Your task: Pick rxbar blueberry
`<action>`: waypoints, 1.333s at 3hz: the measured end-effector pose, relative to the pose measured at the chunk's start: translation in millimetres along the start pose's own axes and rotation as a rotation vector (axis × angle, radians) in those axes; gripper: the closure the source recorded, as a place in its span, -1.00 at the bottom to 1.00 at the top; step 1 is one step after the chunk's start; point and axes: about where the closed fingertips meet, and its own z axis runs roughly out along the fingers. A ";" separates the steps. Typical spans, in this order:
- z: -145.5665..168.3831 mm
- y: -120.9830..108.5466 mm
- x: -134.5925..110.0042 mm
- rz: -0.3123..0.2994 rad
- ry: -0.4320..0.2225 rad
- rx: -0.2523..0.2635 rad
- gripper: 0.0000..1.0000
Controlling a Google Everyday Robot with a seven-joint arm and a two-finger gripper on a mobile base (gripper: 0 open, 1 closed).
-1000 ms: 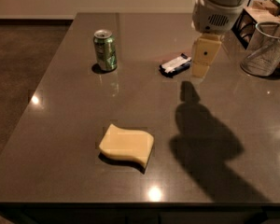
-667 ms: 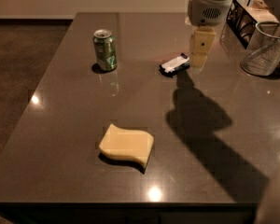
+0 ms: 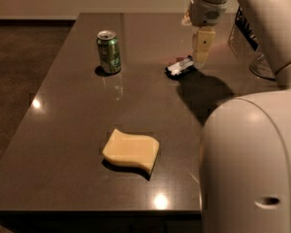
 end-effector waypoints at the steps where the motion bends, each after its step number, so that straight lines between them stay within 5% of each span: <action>1: 19.8 -11.6 4.0 -0.032 -0.016 -0.011 -1.00; 4: 66.1 -8.7 9.1 -0.107 0.027 -0.107 -1.00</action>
Offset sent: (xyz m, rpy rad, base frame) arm -0.0308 -0.0336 -0.0316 -0.0879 0.3127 0.1117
